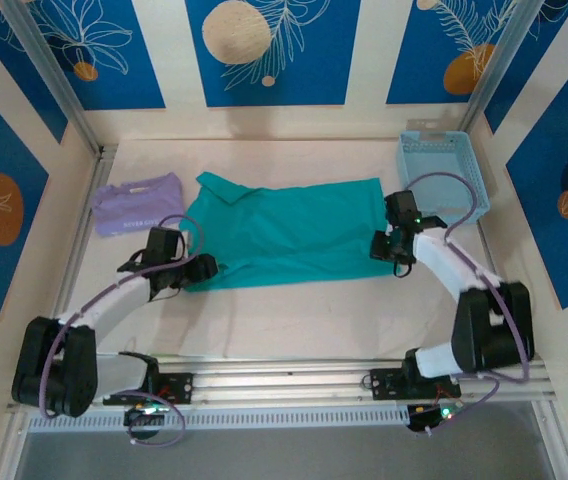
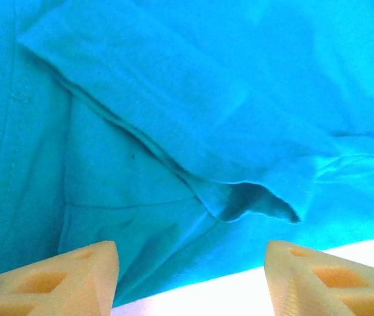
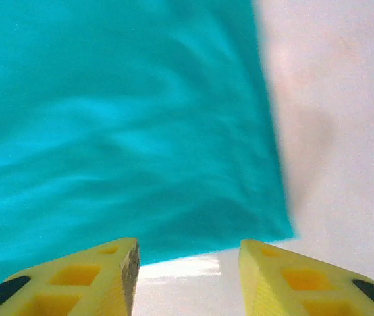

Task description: Fold the inside-out t-shirt

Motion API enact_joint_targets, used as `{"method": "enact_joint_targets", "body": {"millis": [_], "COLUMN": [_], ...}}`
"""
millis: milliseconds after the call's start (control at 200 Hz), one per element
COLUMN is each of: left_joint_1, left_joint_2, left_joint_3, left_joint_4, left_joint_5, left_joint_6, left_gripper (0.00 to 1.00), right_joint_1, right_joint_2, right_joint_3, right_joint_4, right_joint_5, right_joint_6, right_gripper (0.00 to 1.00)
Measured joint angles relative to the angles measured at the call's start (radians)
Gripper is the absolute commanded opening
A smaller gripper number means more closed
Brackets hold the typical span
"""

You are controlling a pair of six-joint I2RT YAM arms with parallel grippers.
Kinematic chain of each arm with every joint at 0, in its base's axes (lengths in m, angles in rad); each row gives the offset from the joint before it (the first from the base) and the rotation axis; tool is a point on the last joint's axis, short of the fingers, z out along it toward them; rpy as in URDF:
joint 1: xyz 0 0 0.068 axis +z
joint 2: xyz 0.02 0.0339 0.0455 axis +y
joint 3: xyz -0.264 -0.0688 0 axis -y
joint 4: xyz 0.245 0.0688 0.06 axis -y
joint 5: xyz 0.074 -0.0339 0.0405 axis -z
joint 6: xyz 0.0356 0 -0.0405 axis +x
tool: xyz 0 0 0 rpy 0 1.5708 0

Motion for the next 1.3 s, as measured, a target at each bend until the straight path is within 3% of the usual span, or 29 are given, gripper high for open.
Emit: {"method": "enact_joint_targets", "body": {"millis": [110,295,485,555,750,810,940,1090,1205,1300], "left_joint_1": [0.003,0.048,0.084,0.092,0.106,0.106,0.114,0.121,0.123,0.123], "left_joint_2": [-0.013,0.039,0.095,0.113,0.124,0.124,0.122,0.111,0.113,0.121], "left_joint_3": [0.000,-0.004,-0.038,-0.055,-0.092,-0.095,-0.102,-0.105,-0.105,-0.105], "left_joint_4": [0.003,0.035,0.087,0.101,0.128,0.132,0.134,0.132,0.132,0.134], "left_joint_5": [0.002,0.052,0.091,0.103,0.116,0.116,0.116,0.108,0.104,0.104], "left_joint_6": [-0.005,-0.044,-0.054,-0.054,-0.050,-0.049,-0.042,-0.042,-0.042,-0.042], "left_gripper": [0.54,0.39,0.23,0.18,0.14,0.12,0.11,0.10,0.10,0.13], "right_joint_1": [0.192,0.487,0.629,0.653,0.696,0.702,0.704,0.682,0.626,0.542], "right_joint_2": [-0.037,0.135,0.371,0.453,0.649,0.696,0.768,0.779,0.811,0.848], "right_joint_3": [0.006,0.056,0.204,0.270,0.447,0.494,0.563,0.602,0.734,0.842], "right_joint_4": [0.140,0.366,0.491,0.503,0.492,0.477,0.446,0.395,0.298,0.241], "right_joint_5": [-0.100,-0.202,-0.241,-0.249,-0.233,-0.221,-0.176,-0.128,-0.101,-0.107], "right_joint_6": [-0.068,-0.195,-0.316,-0.354,-0.449,-0.463,-0.483,-0.443,-0.308,-0.185], "right_gripper": [0.50,0.53,0.57,0.61,0.60,0.51,0.19,0.05,0.08,0.28]}}
